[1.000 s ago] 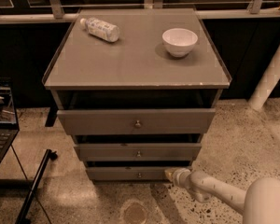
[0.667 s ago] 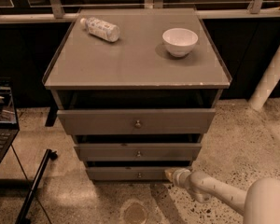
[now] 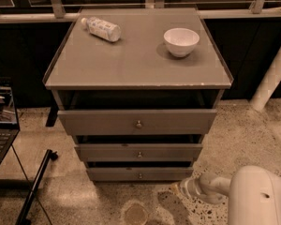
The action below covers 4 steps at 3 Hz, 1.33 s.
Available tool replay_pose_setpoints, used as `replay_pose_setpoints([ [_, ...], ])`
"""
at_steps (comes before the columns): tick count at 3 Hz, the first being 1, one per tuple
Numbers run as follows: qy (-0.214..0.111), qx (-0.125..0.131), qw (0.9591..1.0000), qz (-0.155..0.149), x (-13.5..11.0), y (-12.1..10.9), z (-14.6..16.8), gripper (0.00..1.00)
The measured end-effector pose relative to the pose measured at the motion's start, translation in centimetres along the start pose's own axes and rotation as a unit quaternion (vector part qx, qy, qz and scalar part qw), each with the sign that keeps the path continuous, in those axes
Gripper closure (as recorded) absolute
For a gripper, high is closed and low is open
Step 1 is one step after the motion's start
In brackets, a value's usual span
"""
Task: Close bottom drawer
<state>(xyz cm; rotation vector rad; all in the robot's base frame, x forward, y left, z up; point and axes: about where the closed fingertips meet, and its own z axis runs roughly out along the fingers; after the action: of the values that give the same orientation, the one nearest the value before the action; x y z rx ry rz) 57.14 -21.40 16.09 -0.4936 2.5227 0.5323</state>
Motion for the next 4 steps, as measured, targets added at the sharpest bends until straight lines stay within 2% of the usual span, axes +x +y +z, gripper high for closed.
replay_pose_setpoints([
  [1,0.035,-0.016,0.9992,-0.002,3.18,-0.99,-1.7,0.82],
  [3,0.035,-0.016,0.9993,-0.002,3.16,-0.95,-1.69,0.36],
  [4,0.036,-0.028,0.9989,-0.005,3.25,-0.68,-1.59,0.13],
])
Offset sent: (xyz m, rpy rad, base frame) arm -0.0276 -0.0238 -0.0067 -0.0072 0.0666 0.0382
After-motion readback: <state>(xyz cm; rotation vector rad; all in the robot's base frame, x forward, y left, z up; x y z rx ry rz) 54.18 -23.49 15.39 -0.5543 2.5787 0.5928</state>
